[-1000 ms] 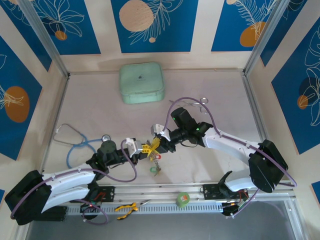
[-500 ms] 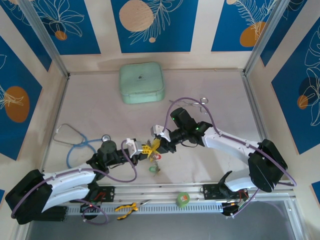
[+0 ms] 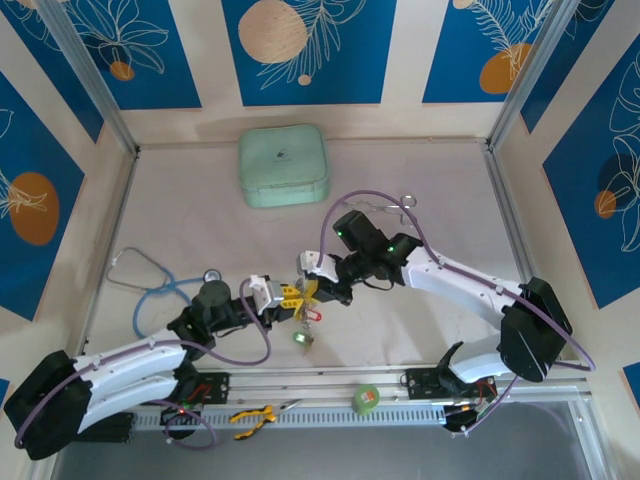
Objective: Put the keys on the keyring
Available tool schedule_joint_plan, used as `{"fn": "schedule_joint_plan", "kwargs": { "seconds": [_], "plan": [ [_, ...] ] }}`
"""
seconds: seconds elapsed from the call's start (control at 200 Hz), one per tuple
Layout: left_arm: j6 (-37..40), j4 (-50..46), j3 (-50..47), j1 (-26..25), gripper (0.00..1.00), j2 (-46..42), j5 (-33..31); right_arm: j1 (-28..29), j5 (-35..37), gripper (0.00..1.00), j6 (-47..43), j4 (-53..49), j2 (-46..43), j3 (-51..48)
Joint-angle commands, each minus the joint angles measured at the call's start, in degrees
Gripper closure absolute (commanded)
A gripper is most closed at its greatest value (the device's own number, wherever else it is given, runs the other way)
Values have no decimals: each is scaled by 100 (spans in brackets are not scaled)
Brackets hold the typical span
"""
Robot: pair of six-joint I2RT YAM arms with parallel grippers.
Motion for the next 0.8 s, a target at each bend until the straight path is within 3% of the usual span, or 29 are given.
{"fn": "schedule_joint_plan", "kwargs": {
  "seconds": [0.0, 0.21, 0.335, 0.435, 0.505, 0.55, 0.63, 0.79],
  "plan": [
    [192, -552, 281, -30, 82, -48, 20, 178, 379, 100, -405, -714, 92, 414],
    [236, -505, 370, -37, 85, 124, 77, 474, 589, 100, -608, -1078, 287, 813],
    [280, -522, 406, -28, 100, 168, 163, 573, 692, 100, -671, -1195, 380, 944],
    [306, -512, 381, -28, 100, 130, 192, 440, 477, 100, -399, -906, 234, 834],
    [285, -393, 309, -30, 100, 92, 201, 161, 90, 81, -22, -431, -27, 528],
    [243, -182, 225, -28, 100, 70, 175, -57, -213, 74, 288, -72, -209, 242],
    [158, 207, 95, -33, 100, 52, 146, -286, -548, 70, 685, 352, -421, -200],
    [122, 503, -7, -33, 100, 78, 189, -298, -520, 69, 926, 571, -453, -554]
  ]
}}
